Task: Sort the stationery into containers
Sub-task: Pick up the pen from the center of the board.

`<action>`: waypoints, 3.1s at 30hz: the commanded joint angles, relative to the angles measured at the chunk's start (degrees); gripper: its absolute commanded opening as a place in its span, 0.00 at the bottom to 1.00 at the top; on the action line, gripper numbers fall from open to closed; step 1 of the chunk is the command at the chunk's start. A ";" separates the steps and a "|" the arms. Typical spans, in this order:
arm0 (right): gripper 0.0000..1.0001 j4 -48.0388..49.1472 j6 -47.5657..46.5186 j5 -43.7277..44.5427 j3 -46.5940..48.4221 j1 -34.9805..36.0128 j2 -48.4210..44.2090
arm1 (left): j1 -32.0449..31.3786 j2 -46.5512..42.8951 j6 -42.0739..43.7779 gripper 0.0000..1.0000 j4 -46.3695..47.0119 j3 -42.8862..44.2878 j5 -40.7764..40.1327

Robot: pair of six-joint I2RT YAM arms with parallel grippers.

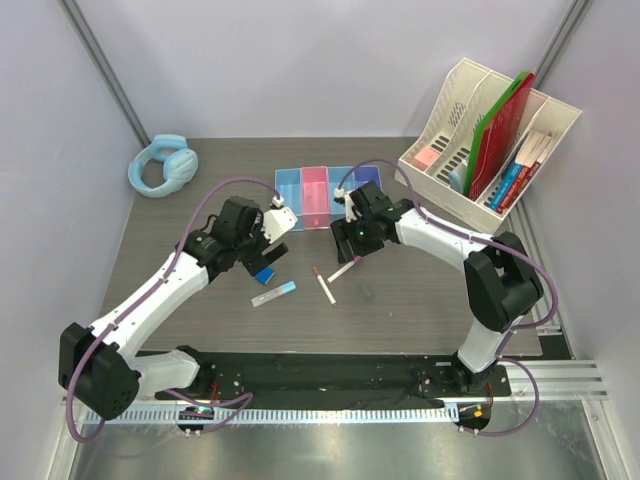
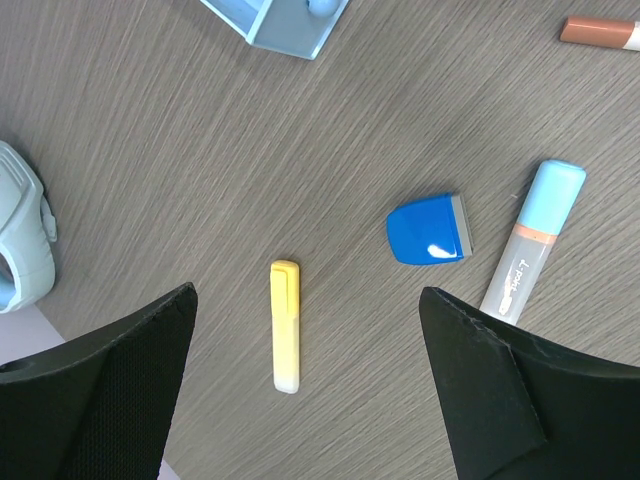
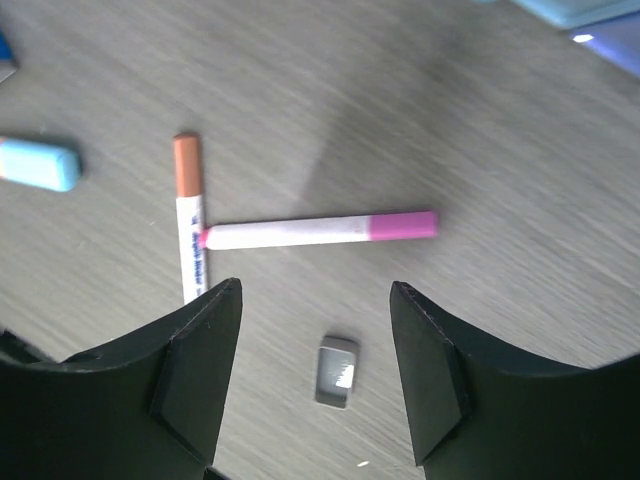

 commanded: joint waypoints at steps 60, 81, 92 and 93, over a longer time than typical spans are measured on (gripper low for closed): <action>0.26 0.14 -0.89 14.70 8.11 6.58 24.99 | -0.04 -0.70 0.29 0.91 0.22 -1.67 5.38; 0.01 -0.30 -10.39 6.61 1.17 5.27 -0.75 | -0.74 8.43 -8.92 0.90 1.89 4.30 27.88; 0.01 0.83 -13.28 8.72 8.02 -0.27 -4.89 | -6.89 17.31 -14.47 0.87 1.80 8.87 25.16; 0.01 1.19 -13.90 9.42 9.33 -0.71 -4.54 | -8.03 18.71 -14.82 0.86 1.80 9.66 24.63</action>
